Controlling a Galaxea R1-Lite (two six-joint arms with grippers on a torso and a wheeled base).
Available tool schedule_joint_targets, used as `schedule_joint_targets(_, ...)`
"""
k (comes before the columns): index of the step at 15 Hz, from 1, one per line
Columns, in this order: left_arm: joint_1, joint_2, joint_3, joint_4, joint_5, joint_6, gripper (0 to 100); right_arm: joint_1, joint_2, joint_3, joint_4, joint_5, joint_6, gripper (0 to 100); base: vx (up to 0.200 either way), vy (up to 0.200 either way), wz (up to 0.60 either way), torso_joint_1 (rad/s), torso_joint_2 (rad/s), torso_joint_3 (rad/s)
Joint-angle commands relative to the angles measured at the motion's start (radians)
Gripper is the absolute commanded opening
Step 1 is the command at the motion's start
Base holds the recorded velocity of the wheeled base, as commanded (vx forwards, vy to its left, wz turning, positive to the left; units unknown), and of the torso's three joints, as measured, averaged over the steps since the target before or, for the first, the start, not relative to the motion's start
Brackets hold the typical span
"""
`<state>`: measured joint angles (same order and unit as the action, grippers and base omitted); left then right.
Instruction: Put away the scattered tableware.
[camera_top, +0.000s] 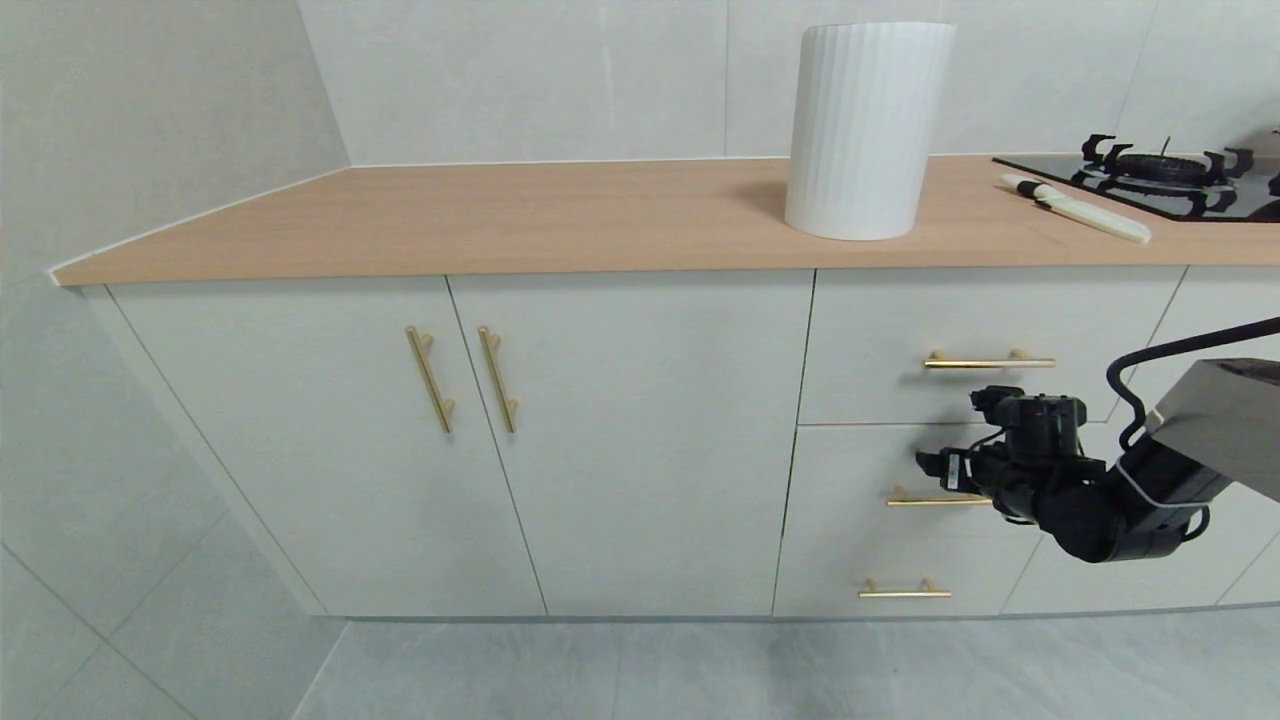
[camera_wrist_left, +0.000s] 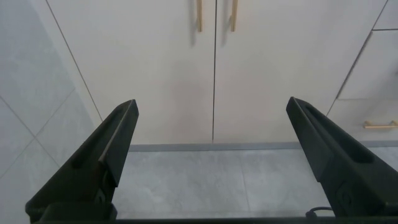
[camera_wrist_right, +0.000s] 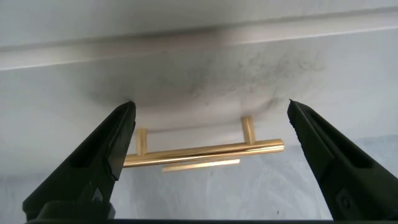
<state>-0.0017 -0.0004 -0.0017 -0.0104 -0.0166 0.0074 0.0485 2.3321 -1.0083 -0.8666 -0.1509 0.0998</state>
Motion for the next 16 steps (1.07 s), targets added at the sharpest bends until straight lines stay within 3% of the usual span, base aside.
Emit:
schedule_joint_targets(1, 0.0, 0.0, 0.0, 0.0, 0.0, 0.0, 100, 0.001, 0.01, -0.004, 0.0, -0.001, 0.0, 100, 0.0, 0.0, 0.0, 0.0, 0.0, 0.0)
schedule_joint_targets(5, 0.0, 0.0, 0.0, -0.002, 0.0, 0.0, 100, 0.001, -0.005, -0.006, -0.008, -0.001, 0.029, 100, 0.0, 0.0, 0.0, 0.0, 0.0, 0.0)
schedule_joint_targets(8, 0.0, 0.0, 0.0, 0.0, 0.0, 0.0, 100, -0.006, -0.194, 0.125, -0.017, -0.001, 0.031, 100, 0.0, 0.0, 0.0, 0.0, 0.0, 0.0)
schedule_joint_targets(12, 0.0, 0.0, 0.0, 0.0, 0.0, 0.0, 100, -0.009, -0.613, 0.496, -0.169, -0.038, 0.031, 100, 0.0, 0.0, 0.0, 0.0, 0.0, 0.0)
schedule_joint_targets(13, 0.0, 0.0, 0.0, 0.0, 0.0, 0.0, 100, -0.009, -0.613, 0.496, -0.169, -0.038, 0.031, 100, 0.0, 0.0, 0.0, 0.0, 0.0, 0.0)
schedule_joint_targets(14, 0.0, 0.0, 0.0, 0.0, 0.0, 0.0, 100, -0.012, -0.76, 0.677, -0.246, -0.122, 0.029, 100, 0.0, 0.0, 0.0, 0.0, 0.0, 0.0)
schedule_joint_targets(16, 0.0, 0.0, 0.0, 0.0, 0.0, 0.0, 100, -0.032, -0.944, 0.843, -0.293, -0.128, 0.023, 100, 0.0, 0.0, 0.0, 0.0, 0.0, 0.0)
